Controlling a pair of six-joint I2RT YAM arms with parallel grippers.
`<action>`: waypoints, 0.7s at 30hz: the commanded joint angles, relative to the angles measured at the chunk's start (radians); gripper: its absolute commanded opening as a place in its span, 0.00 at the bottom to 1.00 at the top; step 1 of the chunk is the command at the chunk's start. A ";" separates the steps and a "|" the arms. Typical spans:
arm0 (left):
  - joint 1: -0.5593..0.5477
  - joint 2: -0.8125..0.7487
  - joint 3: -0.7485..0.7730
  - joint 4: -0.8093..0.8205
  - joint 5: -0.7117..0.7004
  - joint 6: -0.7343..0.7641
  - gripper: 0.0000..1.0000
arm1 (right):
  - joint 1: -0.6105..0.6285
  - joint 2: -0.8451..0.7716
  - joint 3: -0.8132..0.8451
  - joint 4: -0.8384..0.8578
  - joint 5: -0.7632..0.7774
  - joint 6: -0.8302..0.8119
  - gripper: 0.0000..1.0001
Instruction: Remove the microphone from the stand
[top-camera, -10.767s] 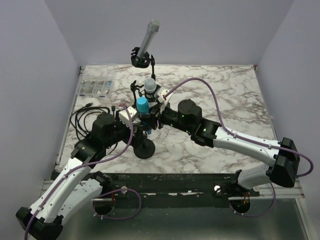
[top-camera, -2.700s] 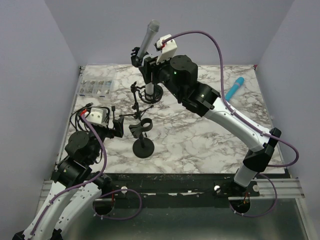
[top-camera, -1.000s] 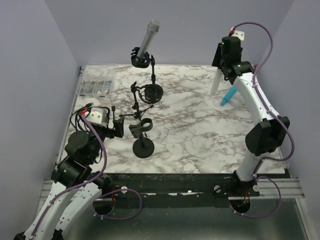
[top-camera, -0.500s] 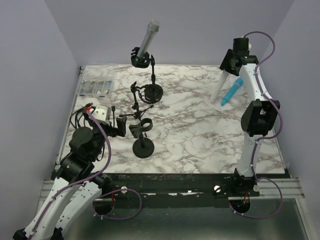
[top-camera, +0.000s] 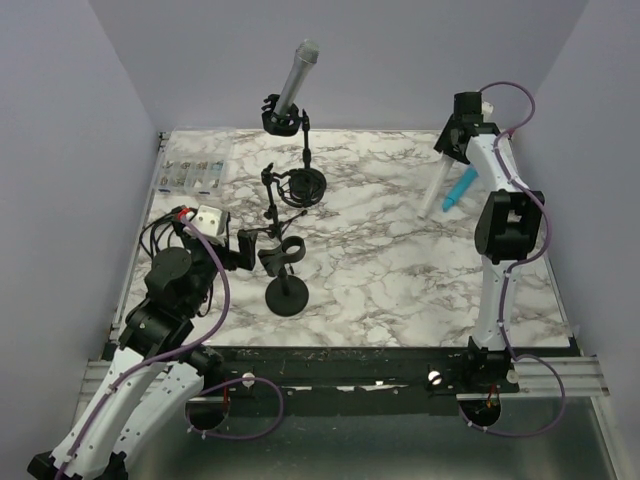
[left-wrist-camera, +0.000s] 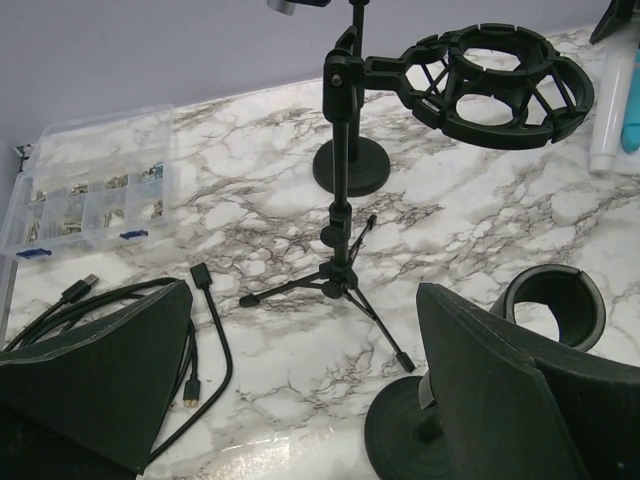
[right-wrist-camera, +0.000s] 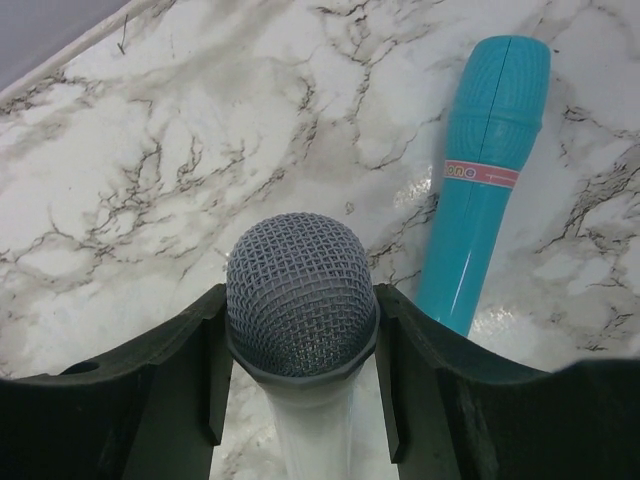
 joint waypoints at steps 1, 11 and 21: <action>0.012 0.014 -0.015 0.048 0.031 0.010 0.99 | -0.013 0.042 -0.004 0.102 0.084 0.033 0.01; 0.016 0.096 -0.016 0.066 0.027 0.019 0.99 | -0.055 0.148 0.068 0.183 0.113 0.087 0.01; 0.029 0.015 -0.092 0.160 -0.012 0.044 0.98 | -0.063 0.280 0.196 0.215 0.116 0.072 0.02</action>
